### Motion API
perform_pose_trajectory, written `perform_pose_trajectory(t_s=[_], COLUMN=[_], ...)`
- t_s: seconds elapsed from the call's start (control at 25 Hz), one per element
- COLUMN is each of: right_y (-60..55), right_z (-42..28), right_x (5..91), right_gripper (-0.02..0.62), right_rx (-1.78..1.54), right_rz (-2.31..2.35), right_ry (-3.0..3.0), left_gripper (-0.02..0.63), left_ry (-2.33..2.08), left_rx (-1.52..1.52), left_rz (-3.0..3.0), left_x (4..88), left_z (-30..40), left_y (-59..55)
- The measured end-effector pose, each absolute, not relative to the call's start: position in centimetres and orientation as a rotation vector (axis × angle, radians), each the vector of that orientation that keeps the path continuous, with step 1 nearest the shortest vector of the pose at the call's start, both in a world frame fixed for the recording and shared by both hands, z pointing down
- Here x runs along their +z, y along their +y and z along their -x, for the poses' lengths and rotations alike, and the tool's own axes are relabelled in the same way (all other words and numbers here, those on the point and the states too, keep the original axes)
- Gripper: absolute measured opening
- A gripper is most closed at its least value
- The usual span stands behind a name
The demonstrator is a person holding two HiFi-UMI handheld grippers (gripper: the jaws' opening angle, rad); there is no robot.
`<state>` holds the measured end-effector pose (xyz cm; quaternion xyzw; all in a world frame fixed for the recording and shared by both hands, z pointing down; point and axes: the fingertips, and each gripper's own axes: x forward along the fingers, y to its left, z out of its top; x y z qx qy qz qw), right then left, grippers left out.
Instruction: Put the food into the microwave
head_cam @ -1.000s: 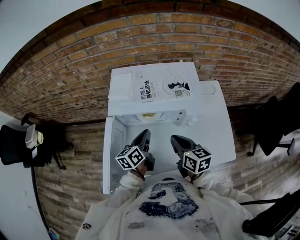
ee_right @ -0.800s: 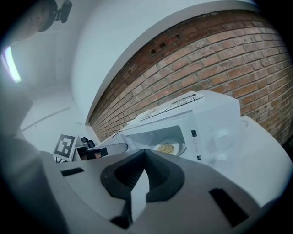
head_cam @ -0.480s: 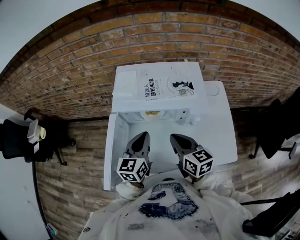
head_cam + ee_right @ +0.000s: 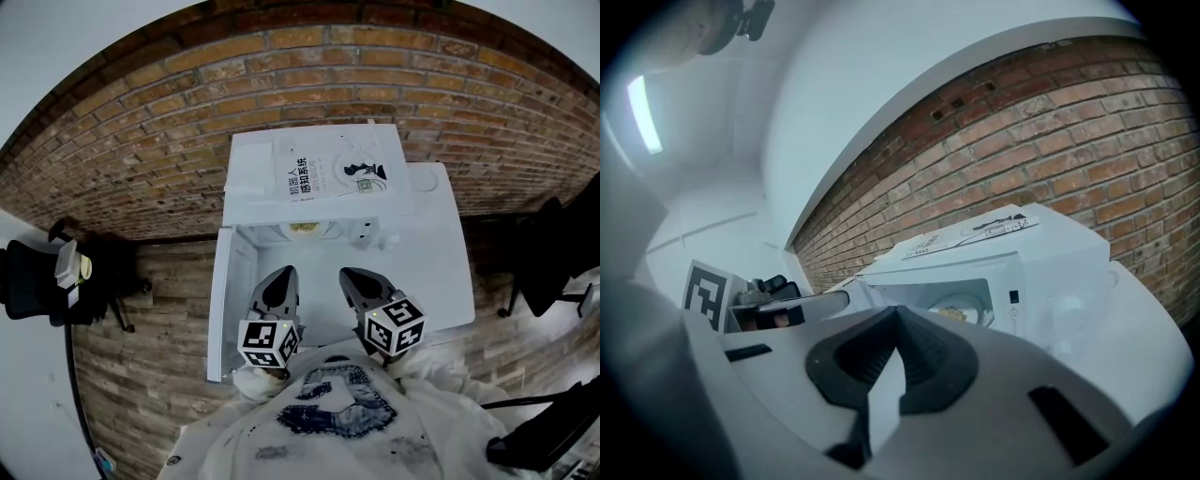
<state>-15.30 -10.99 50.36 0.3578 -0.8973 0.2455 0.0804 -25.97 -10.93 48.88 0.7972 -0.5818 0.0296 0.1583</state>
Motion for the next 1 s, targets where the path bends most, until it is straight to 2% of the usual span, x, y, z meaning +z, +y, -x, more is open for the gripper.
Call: perform_pose_trajectory(t_s=[1.0], right_y=[-11.55], right_z=[15.45], right_x=[51.03], right_gripper=[0.012], right_rx=[0.749], right_rz=[-1.083], right_ry=[-2.668], left_gripper=[0.008], left_ry=[-1.635], left_rx=[0.094], left_rz=[-2.269], left_x=[49.89], left_z=[25.9], left_y=[-11.71])
